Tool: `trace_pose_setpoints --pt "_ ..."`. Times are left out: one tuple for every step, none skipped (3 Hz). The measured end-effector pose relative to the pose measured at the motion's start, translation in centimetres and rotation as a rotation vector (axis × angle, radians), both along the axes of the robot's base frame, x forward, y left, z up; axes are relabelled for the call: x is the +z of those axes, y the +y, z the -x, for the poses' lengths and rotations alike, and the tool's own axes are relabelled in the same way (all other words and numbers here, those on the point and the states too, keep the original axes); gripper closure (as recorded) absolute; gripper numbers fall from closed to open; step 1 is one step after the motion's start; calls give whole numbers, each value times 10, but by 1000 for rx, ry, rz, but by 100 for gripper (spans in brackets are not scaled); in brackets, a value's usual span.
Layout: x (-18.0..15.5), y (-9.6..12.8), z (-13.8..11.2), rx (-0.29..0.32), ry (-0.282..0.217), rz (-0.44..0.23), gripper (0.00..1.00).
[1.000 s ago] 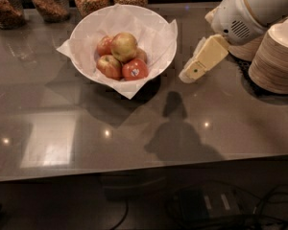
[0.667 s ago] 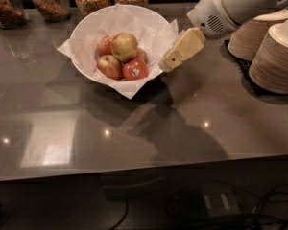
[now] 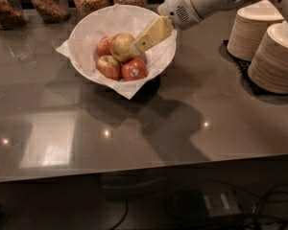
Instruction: Pick apple from white bowl
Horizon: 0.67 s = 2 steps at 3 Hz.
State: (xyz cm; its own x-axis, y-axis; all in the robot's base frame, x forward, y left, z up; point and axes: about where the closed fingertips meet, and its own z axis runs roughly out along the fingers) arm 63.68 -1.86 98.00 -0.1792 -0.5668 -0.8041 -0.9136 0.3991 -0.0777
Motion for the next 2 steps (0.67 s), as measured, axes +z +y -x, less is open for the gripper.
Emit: trace_pose_setpoints --pt "0 0 0 0 0 0 0" --pt "-7 14 -4 12 -24 -27 0"
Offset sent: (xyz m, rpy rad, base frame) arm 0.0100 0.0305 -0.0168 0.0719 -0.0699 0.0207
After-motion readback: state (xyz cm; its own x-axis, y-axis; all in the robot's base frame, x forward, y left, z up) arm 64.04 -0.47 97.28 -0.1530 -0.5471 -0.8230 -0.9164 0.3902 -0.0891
